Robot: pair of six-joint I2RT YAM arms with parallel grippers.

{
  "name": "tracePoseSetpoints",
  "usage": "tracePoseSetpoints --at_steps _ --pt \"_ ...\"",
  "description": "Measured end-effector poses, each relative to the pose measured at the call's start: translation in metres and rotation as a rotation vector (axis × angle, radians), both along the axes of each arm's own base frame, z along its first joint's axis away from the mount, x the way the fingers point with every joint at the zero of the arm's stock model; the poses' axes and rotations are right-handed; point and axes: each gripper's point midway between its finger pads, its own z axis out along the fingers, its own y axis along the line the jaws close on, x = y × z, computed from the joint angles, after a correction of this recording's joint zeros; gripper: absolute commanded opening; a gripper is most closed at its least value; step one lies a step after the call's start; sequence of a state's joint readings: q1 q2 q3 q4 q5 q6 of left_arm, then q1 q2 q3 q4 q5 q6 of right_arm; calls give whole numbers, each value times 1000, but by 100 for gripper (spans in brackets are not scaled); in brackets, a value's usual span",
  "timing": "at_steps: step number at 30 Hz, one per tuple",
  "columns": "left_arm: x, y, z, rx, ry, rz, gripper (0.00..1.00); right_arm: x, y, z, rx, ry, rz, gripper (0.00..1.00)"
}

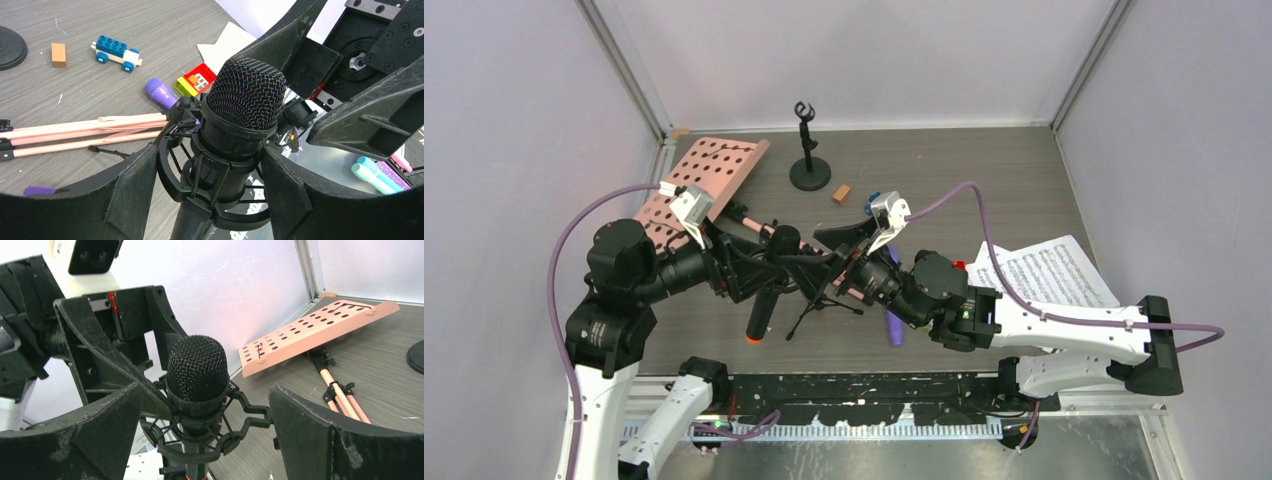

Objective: Pack up the instrument practice props

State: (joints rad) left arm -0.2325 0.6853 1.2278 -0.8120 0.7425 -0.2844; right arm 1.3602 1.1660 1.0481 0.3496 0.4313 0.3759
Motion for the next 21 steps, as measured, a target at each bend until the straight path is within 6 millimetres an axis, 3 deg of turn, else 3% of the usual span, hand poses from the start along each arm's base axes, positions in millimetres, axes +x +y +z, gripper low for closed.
tracePoseSetpoints --at_steps 4,14,21 --pt "0 0 0 0 0 0 66 3 7 5 29 18 -11 96" --pt "0 0 0 0 0 -1 65 12 29 -8 19 61 -25 73" --pt "0 0 0 0 -1 -1 65 13 31 -5 36 71 -21 44"
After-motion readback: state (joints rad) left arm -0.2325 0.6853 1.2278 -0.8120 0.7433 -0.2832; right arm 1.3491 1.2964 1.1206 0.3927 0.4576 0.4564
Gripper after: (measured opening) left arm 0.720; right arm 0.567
